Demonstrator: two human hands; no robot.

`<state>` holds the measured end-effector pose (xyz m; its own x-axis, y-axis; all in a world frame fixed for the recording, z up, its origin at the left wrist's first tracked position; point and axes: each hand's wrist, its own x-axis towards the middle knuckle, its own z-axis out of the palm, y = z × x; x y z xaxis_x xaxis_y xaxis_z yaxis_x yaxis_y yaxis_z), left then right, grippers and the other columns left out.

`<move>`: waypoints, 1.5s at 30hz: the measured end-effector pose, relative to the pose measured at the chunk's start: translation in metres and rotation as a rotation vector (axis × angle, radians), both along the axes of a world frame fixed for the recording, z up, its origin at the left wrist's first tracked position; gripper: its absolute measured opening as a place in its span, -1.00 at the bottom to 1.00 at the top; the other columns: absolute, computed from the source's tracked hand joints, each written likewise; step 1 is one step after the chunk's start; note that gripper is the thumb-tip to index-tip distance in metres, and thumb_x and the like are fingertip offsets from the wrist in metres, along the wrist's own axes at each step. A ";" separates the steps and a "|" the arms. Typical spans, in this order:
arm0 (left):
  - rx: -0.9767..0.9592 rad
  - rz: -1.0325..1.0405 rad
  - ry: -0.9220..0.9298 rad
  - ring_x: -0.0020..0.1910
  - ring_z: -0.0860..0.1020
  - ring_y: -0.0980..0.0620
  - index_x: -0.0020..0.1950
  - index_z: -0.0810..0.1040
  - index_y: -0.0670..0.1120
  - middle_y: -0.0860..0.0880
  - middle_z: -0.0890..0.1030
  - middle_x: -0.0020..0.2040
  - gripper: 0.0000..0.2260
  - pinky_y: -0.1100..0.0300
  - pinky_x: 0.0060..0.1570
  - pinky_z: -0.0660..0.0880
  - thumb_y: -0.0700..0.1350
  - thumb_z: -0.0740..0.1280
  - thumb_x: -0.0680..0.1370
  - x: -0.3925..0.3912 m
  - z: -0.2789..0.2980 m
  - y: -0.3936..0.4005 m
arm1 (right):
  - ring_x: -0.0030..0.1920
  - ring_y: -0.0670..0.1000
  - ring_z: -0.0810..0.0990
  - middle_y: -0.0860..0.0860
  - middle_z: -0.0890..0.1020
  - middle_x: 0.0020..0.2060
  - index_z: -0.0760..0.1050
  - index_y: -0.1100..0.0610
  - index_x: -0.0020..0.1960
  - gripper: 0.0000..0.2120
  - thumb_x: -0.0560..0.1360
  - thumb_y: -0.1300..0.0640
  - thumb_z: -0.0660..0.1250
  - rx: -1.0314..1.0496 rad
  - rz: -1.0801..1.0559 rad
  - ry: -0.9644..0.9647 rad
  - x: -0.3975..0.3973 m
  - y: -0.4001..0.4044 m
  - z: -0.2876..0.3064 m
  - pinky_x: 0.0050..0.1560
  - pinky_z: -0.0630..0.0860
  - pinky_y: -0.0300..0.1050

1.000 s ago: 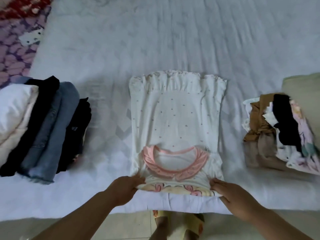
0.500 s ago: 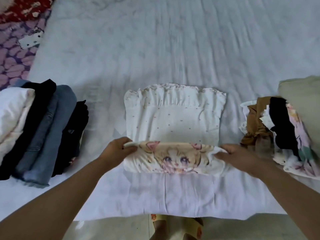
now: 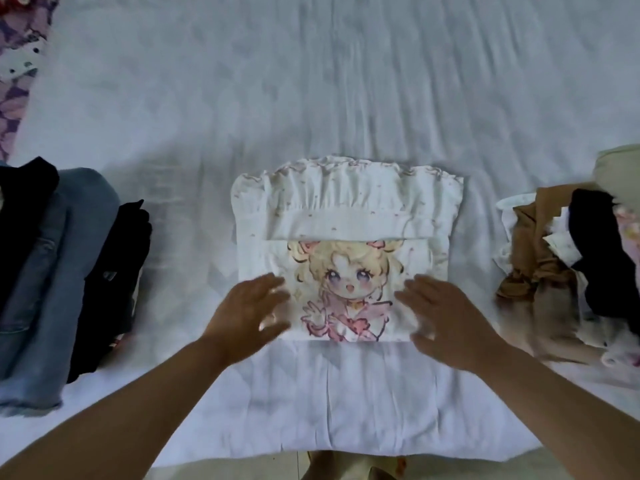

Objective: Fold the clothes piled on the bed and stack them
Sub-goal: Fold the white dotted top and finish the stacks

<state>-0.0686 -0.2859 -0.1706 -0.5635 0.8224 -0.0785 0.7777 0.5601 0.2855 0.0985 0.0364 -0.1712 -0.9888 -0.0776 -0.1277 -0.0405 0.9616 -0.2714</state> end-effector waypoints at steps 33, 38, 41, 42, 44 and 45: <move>-0.232 0.180 -0.515 0.02 0.57 0.06 0.13 0.59 0.01 0.11 0.62 0.01 -0.77 0.33 -0.05 0.36 0.04 0.22 0.60 0.057 0.056 -0.039 | -0.34 -0.22 0.49 -0.12 0.55 -0.36 0.54 0.00 -0.23 -0.86 0.51 0.07 0.38 -0.609 -0.341 -0.756 0.058 0.001 0.062 -0.30 0.33 -0.33; -0.052 0.409 -0.477 -0.28 0.53 0.07 -0.22 0.59 0.11 0.06 0.59 -0.32 -0.87 0.14 -0.17 0.46 0.04 0.36 0.52 -0.001 0.069 -0.009 | -0.30 -0.01 0.45 0.04 0.53 -0.36 0.56 0.22 -0.20 -0.91 0.43 0.23 0.45 -0.855 -0.761 -0.455 0.009 0.022 0.069 -0.28 0.30 -0.15; -0.004 0.472 -0.386 -0.23 0.56 0.02 -0.14 0.63 0.01 0.03 0.62 -0.27 -0.78 0.10 -0.15 0.47 0.13 0.31 0.50 -0.030 0.069 0.013 | -0.30 -0.02 0.49 0.03 0.57 -0.33 0.53 0.11 -0.24 -0.87 0.46 0.25 0.42 -0.815 -0.816 -0.319 -0.024 0.030 0.062 -0.29 0.36 -0.14; 0.000 0.502 -0.360 -0.21 0.57 0.00 -0.12 0.64 0.01 0.02 0.63 -0.25 -0.80 0.09 -0.14 0.48 0.10 0.32 0.52 -0.038 0.066 0.020 | -0.28 -0.01 0.50 0.04 0.58 -0.30 0.53 0.10 -0.23 -0.87 0.46 0.24 0.41 -0.793 -0.833 -0.262 -0.034 0.033 0.058 -0.28 0.38 -0.13; -0.032 0.555 -0.282 -0.14 0.56 -0.02 -0.08 0.62 0.00 0.01 0.63 -0.16 -0.83 0.11 -0.12 0.47 0.04 0.29 0.55 -0.052 0.060 0.034 | -0.18 0.03 0.52 0.06 0.60 -0.20 0.53 0.11 -0.15 -0.94 0.47 0.20 0.40 -0.690 -0.868 -0.167 -0.051 0.035 0.050 -0.19 0.40 -0.13; -0.047 0.577 -0.239 -0.09 0.55 -0.03 -0.05 0.62 0.00 -0.01 0.63 -0.08 -0.83 0.12 -0.09 0.45 0.02 0.27 0.57 -0.055 0.057 0.040 | -0.10 0.05 0.53 0.06 0.59 -0.11 0.53 0.12 -0.05 -0.92 0.47 0.17 0.40 -0.604 -0.887 -0.136 -0.056 0.034 0.046 -0.11 0.40 -0.13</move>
<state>-0.1238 -0.2462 -0.1134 -0.8785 0.3831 -0.2855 0.2637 0.8871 0.3789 0.0428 0.0704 -0.1250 -0.7037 0.5724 -0.4210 0.6705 0.3388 -0.6601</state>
